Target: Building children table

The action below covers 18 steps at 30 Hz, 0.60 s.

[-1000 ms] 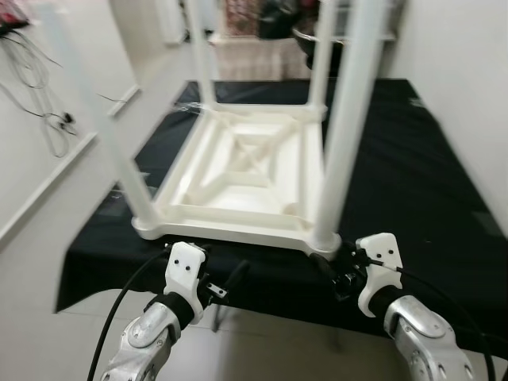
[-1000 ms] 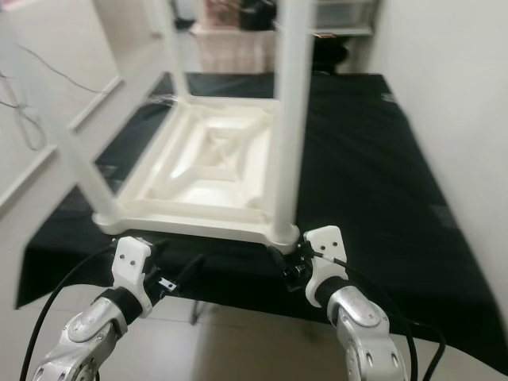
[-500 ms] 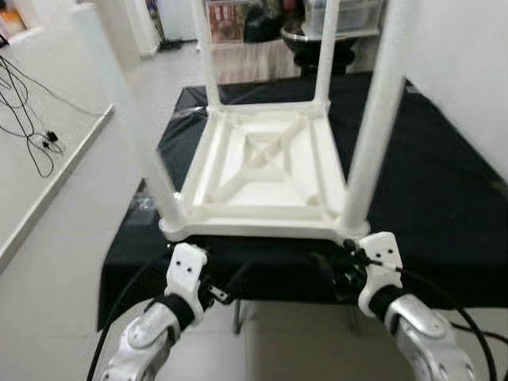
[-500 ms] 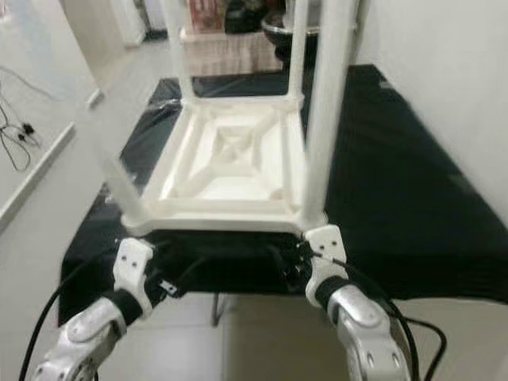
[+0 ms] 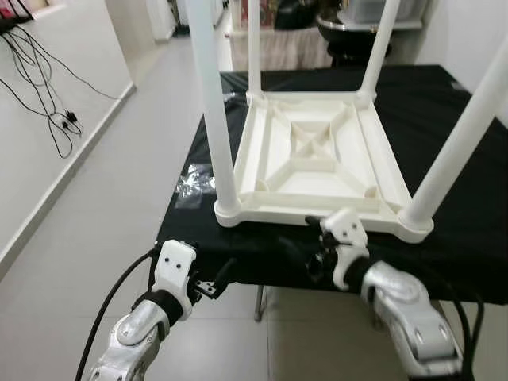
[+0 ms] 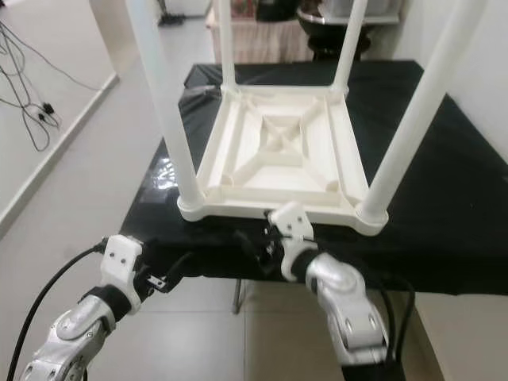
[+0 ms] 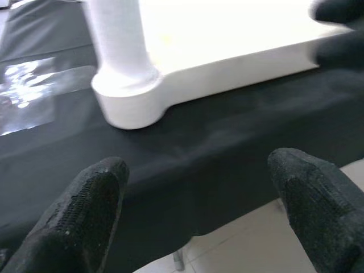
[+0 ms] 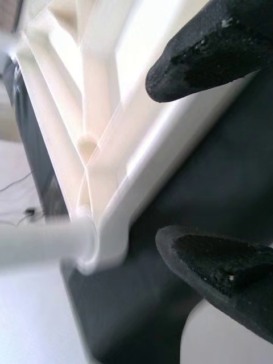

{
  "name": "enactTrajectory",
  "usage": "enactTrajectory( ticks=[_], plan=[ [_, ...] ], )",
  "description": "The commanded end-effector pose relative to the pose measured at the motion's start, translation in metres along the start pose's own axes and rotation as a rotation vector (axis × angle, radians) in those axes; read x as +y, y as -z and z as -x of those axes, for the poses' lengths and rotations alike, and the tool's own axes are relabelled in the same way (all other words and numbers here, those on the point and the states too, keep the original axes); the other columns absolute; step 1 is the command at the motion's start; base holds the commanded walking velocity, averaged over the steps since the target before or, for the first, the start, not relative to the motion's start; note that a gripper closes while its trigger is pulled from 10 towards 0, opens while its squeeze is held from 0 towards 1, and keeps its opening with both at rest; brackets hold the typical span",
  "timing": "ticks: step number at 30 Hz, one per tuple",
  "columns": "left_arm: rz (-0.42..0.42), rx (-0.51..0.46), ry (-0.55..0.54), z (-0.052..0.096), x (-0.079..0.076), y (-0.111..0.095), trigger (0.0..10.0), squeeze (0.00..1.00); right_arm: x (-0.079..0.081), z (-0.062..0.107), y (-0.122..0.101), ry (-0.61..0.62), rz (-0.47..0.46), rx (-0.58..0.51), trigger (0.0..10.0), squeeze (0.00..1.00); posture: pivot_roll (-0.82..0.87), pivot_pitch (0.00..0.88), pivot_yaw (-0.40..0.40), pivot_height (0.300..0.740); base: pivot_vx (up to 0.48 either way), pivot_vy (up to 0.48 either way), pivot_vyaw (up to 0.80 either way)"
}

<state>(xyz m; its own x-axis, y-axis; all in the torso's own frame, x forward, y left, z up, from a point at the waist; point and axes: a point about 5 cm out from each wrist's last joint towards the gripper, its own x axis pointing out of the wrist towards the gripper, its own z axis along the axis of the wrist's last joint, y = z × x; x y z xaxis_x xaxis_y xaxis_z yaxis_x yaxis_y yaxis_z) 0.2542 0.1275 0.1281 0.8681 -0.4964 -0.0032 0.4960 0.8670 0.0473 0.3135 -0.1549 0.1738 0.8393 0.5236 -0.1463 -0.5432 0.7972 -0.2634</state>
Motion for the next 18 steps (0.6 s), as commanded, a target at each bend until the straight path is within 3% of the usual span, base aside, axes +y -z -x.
enactTrajectory(
  ticks=[1, 7, 11, 18],
  plan=[
    [-0.023, 0.009, 0.011, 0.003, -0.003, 0.003, 10.0, 0.0, -0.013, -0.012, -0.005, -0.003, 0.066, 0.065, 10.0, 0.0, -0.05, 0.121, 0.038, 0.74, 0.0, 0.0, 0.0],
    [-0.017, 0.004, 0.007, 0.003, -0.004, 0.003, 10.0, 0.0, -0.021, -0.017, -0.008, -0.016, 0.107, 0.112, 10.0, 0.0, -0.05, 0.123, 0.035, 0.74, 0.0, 0.0, 0.0],
    [-0.003, 0.002, 0.013, 0.006, -0.009, 0.005, 10.0, 0.0, -0.032, -0.042, -0.02, -0.156, 0.173, 0.244, 10.0, 0.0, -0.04, 0.129, 0.016, 0.74, 0.0, 0.0, 0.0],
    [0.011, 0.004, 0.015, 0.01, -0.014, 0.006, 10.0, 0.0, -0.038, -0.065, -0.034, -0.13, 0.169, 0.323, 10.0, 0.0, -0.03, 0.141, 0.005, 0.74, 0.0, 0.0, 0.0]
  ],
)
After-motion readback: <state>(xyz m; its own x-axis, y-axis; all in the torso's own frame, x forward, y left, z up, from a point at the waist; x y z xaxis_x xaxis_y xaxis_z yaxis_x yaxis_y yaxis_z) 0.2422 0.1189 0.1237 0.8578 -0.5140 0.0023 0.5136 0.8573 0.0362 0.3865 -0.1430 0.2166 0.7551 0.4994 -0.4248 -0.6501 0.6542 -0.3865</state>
